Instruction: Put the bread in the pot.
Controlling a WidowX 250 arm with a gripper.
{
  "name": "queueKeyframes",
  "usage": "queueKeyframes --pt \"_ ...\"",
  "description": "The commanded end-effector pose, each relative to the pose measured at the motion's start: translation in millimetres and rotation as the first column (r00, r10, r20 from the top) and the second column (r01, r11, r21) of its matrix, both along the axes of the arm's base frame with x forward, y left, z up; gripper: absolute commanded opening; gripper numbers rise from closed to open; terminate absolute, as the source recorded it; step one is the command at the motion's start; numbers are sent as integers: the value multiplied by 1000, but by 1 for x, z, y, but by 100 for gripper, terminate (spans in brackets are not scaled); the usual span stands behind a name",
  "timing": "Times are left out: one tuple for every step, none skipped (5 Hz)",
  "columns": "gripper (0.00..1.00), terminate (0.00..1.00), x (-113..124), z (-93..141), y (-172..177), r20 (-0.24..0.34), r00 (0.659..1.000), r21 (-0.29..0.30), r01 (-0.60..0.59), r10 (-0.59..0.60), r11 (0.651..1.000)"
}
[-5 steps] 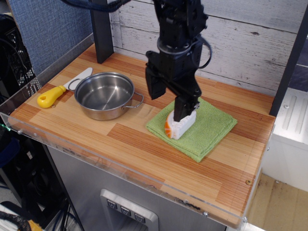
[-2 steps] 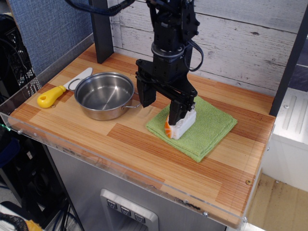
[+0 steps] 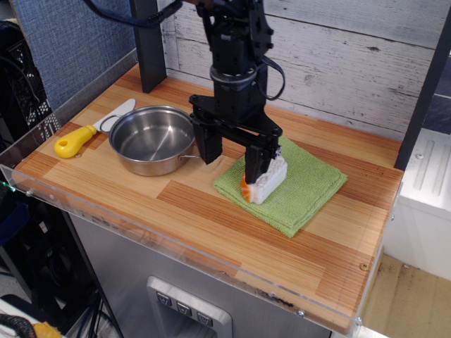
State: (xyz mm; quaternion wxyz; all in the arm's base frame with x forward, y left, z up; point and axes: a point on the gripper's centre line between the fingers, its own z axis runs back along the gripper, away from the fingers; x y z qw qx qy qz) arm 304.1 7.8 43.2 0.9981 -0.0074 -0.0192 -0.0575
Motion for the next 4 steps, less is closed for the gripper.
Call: queueKeyframes --pt "100 0 5 9 5 31 997 -76 -68 70 995" --pt "100 0 10 25 -13 78 997 -82 -15 22 996" --pt "100 0 10 45 -41 132 989 -53 69 -61 996" --pt "100 0 8 48 -56 144 985 -54 109 -100 993"
